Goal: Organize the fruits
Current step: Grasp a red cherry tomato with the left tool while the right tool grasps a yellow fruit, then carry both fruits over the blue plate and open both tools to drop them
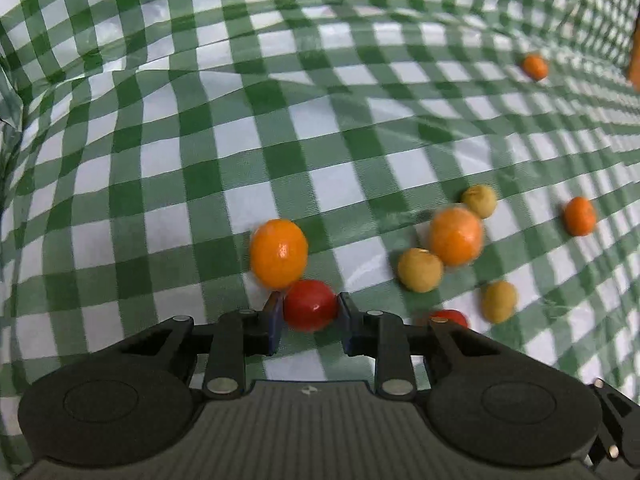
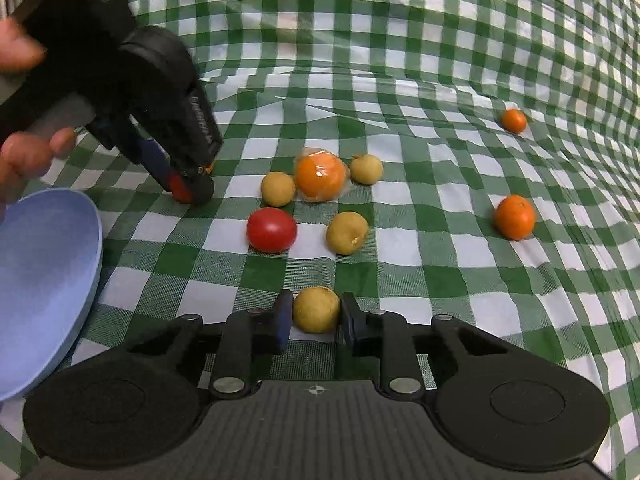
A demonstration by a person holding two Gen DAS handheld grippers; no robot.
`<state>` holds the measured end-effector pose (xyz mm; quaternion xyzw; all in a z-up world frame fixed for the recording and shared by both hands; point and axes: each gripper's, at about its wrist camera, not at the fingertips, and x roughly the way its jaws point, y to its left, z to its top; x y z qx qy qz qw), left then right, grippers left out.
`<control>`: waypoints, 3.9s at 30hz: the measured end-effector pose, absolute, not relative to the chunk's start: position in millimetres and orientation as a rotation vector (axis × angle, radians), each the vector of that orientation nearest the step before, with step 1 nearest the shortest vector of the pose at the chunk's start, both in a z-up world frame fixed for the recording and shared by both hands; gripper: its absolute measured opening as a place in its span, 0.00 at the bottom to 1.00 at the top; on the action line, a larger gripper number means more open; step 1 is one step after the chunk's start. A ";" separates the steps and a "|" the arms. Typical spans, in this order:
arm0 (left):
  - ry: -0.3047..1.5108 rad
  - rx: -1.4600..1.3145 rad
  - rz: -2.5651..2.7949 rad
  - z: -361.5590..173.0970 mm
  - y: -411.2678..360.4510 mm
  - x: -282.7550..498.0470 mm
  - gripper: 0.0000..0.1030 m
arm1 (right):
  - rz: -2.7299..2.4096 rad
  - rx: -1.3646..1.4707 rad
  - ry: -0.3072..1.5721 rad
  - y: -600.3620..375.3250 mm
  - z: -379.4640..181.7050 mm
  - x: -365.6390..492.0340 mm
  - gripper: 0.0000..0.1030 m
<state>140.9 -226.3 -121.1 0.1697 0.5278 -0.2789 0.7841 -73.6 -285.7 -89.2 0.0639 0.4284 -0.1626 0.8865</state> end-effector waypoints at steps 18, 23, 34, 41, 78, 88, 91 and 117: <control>0.993 0.234 -0.621 -35.5 -134.1 65.2 0.30 | -0.353 0.226 0.847 -290.5 -23.2 -105.7 0.26; 0.958 0.224 -0.551 -8.7 -77.7 29.0 0.30 | -0.258 0.245 0.844 -252.6 6.8 -115.7 0.26; 0.946 0.175 -0.466 22.7 30.3 -40.8 0.30 | -0.058 0.220 0.831 -141.8 57.9 -139.4 0.26; 0.941 0.113 -0.448 28.1 74.1 -68.6 0.30 | -0.015 0.178 0.838 -101.7 76.5 -146.2 0.26; 0.970 0.166 -0.425 -1.2 30.4 0.6 0.30 | -0.069 0.187 0.924 -118.8 40.7 -92.1 0.26; 1.032 0.232 -0.439 -40.7 -8.5 39.5 0.30 | -0.068 0.219 0.985 -142.0 -0.6 -55.9 0.26; 1.047 0.247 -0.439 -50.0 -13.9 48.0 0.30 | -0.067 0.226 0.994 -146.6 -9.0 -48.5 0.26; 1.032 0.315 -0.361 -37.0 7.0 20.1 1.00 | -0.062 0.177 1.045 -141.4 2.1 -77.7 0.90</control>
